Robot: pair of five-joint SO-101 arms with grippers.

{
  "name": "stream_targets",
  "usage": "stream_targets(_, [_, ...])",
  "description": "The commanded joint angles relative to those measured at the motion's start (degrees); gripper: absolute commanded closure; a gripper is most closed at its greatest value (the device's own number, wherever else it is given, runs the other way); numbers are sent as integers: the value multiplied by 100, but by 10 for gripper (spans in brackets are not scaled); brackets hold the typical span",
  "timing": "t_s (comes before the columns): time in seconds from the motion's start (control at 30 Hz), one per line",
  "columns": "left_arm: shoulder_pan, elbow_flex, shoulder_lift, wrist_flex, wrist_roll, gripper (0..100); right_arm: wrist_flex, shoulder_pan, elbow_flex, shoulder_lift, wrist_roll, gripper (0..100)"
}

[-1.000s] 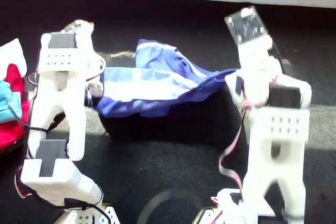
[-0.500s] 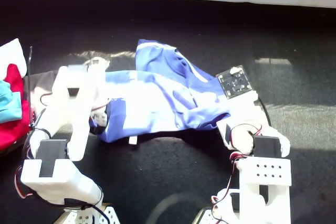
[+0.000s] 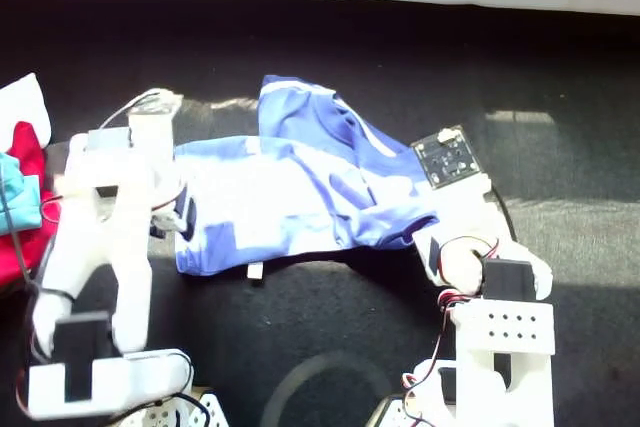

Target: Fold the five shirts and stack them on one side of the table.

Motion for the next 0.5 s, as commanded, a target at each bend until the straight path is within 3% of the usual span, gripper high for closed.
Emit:
stream_targets(0.0, [655, 215, -488, 26, -18, 857, -84, 48, -13, -127, -53, 992])
stream_targets(0.27, [813, 1209, 163, -1881, -53, 857, -84, 48, -13, -127, -53, 992])
stream_targets(0.47, [462, 1244, 681, -1925, -360, 860, -75, 48, -13, -127, -53, 992])
